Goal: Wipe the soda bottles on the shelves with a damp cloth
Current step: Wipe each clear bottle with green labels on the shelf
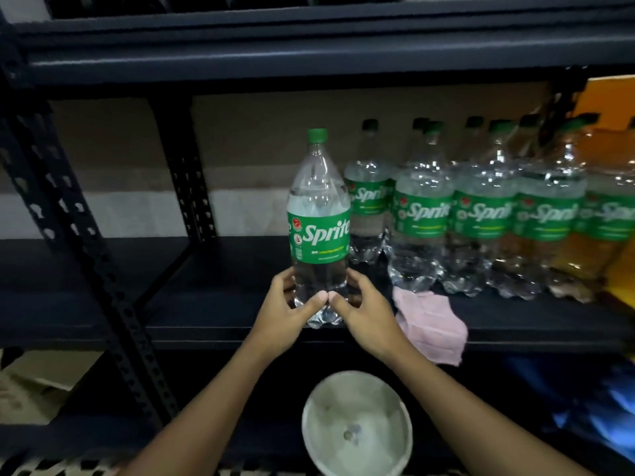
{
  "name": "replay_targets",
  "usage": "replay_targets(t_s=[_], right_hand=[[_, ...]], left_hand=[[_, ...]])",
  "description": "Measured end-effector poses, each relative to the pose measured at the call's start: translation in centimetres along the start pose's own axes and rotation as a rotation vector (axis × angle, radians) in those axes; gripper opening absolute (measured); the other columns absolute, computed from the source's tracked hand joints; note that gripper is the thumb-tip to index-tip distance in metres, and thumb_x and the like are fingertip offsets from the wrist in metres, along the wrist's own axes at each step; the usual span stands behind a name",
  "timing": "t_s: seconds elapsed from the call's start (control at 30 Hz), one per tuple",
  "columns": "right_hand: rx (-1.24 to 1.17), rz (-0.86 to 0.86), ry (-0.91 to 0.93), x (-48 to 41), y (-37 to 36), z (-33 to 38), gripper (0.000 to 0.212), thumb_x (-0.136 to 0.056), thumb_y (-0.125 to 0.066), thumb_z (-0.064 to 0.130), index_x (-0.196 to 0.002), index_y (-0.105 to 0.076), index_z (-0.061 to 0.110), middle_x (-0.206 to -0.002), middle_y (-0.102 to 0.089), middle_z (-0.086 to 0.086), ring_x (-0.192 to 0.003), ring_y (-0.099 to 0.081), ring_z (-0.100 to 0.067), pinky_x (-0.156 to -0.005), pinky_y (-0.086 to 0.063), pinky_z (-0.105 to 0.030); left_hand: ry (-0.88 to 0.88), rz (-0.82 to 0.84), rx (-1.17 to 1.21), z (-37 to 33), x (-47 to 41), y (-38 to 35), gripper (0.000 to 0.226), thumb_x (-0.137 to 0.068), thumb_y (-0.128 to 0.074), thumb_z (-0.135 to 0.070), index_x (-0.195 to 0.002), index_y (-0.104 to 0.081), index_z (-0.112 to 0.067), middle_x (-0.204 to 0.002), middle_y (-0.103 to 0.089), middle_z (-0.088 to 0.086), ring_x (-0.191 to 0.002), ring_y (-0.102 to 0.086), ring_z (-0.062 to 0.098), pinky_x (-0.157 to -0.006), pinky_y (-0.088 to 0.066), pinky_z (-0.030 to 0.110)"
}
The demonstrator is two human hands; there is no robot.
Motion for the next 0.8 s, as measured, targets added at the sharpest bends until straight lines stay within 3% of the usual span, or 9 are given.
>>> replay_targets(t_s=[0.13,0.2,0.3,0.43,0.53,0.6,0.67,0.73,0.8], right_hand=[[0.056,0.024,0.018,0.7,2.8,-0.4,0.057,-0.093,-0.072,0.032,-0.146,-0.051,0.03,-0.127,-0.067,0.016,-0.113,-0.065,-0.002,-0.104,-0.051,-0.034],[0.095,0.011,0.045,1.0,4.1,-0.7,0.05,-0.094,-0.071,0.028,-0.143,-0.057,0.026,-0.122,-0.067,0.018,-0.11,-0.065,0.0,-0.104,-0.051,-0.033],[0.486,-0.22,0.086,1.2,6.7,-1.8,0.044,-0.095,-0.065,0.044,-0.133,-0.066,0.021,-0.13,-0.064,0.004,-0.125,-0.055,-0.019,-0.109,-0.04,-0.038],[0.937,-0.241,-0.093,0.8,8.6,-3.5,0.06,-0.09,-0.054,0.069,-0.126,-0.065,0.022,-0.128,-0.054,-0.004,-0.122,-0.046,-0.029,-0.099,-0.035,-0.045],[1.035,-0.169,-0.148,0.3,8.7,-4.1,0.05,-0.092,-0.053,0.06,-0.123,-0.066,0.023,-0.126,-0.053,-0.003,-0.119,-0.045,-0.027,-0.095,-0.034,-0.043],[0.998,-0.171,-0.13,0.0,9.0,-3.8,0.033,-0.095,-0.053,0.044,-0.112,-0.071,0.023,-0.12,-0.058,-0.002,-0.115,-0.049,-0.027,-0.089,-0.031,-0.041],[0.846,-0.24,-0.123,0.1,9.8,-3.2,0.026,-0.098,-0.053,0.039,-0.09,-0.072,0.023,-0.101,-0.062,0.001,-0.105,-0.055,-0.027,-0.083,-0.029,-0.039],[0.561,-0.297,-0.108,0.7,11.1,-2.0,0.028,-0.098,-0.059,0.039,-0.075,-0.068,0.024,-0.08,-0.061,0.007,-0.089,-0.059,-0.023,-0.076,-0.036,-0.033],[0.191,-0.29,-0.106,1.3,12.6,-0.6,0.023,-0.095,-0.06,0.021,-0.074,-0.068,0.017,-0.074,-0.064,0.006,-0.078,-0.059,-0.015,-0.067,-0.043,-0.025]], left_hand=[[-0.031,0.045,-0.058,-0.6,-0.2,-1.8,0.078,-0.069,-0.085,-0.062,-0.137,-0.06,-0.032,-0.137,-0.065,-0.005,-0.116,-0.069,0.005,-0.101,-0.059,0.038],[-0.02,0.059,-0.047,-0.8,-0.3,-2.7,0.075,-0.077,-0.088,-0.052,-0.141,-0.058,-0.027,-0.138,-0.064,-0.002,-0.114,-0.069,0.005,-0.094,-0.06,0.028],[-0.022,0.055,-0.035,-0.7,-0.4,-3.4,0.065,-0.089,-0.085,-0.032,-0.145,-0.055,-0.021,-0.141,-0.06,-0.003,-0.113,-0.066,0.002,-0.082,-0.055,0.01],[-0.014,0.043,-0.011,-0.4,-0.5,-3.8,0.059,-0.089,-0.084,-0.032,-0.139,-0.053,-0.03,-0.141,-0.06,-0.005,-0.118,-0.065,0.003,-0.082,-0.054,0.011],[0.007,0.062,-0.04,-0.7,-0.4,-3.5,0.067,-0.088,-0.084,-0.037,-0.147,-0.052,-0.025,-0.141,-0.061,-0.006,-0.123,-0.063,0.008,-0.093,-0.054,0.021],[0.029,0.084,-0.044,-0.8,-0.4,-3.3,0.073,-0.088,-0.085,-0.039,-0.15,-0.051,-0.024,-0.14,-0.061,-0.008,-0.123,-0.063,0.009,-0.097,-0.054,0.026],[0.042,0.047,-0.034,-1.0,-0.3,-3.0,0.069,-0.088,-0.084,-0.038,-0.148,-0.052,-0.023,-0.137,-0.061,-0.007,-0.122,-0.063,0.01,-0.095,-0.052,0.025],[-0.009,-0.12,-0.031,-1.8,0.1,-2.5,0.051,-0.091,-0.081,-0.036,-0.136,-0.059,-0.023,-0.127,-0.064,-0.003,-0.111,-0.064,0.007,-0.088,-0.05,0.02],[-0.148,-0.328,-0.038,-3.6,1.1,-1.9,0.024,-0.094,-0.078,-0.029,-0.113,-0.062,-0.026,-0.106,-0.068,0.0,-0.089,-0.063,-0.002,-0.076,-0.046,0.012]])
Point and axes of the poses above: each hand's wrist, its own x-axis away from the middle knuckle, its own y-axis out of the back of the hand, z = x × y, the point moved 3 cm from there along -x, towards the middle knuckle
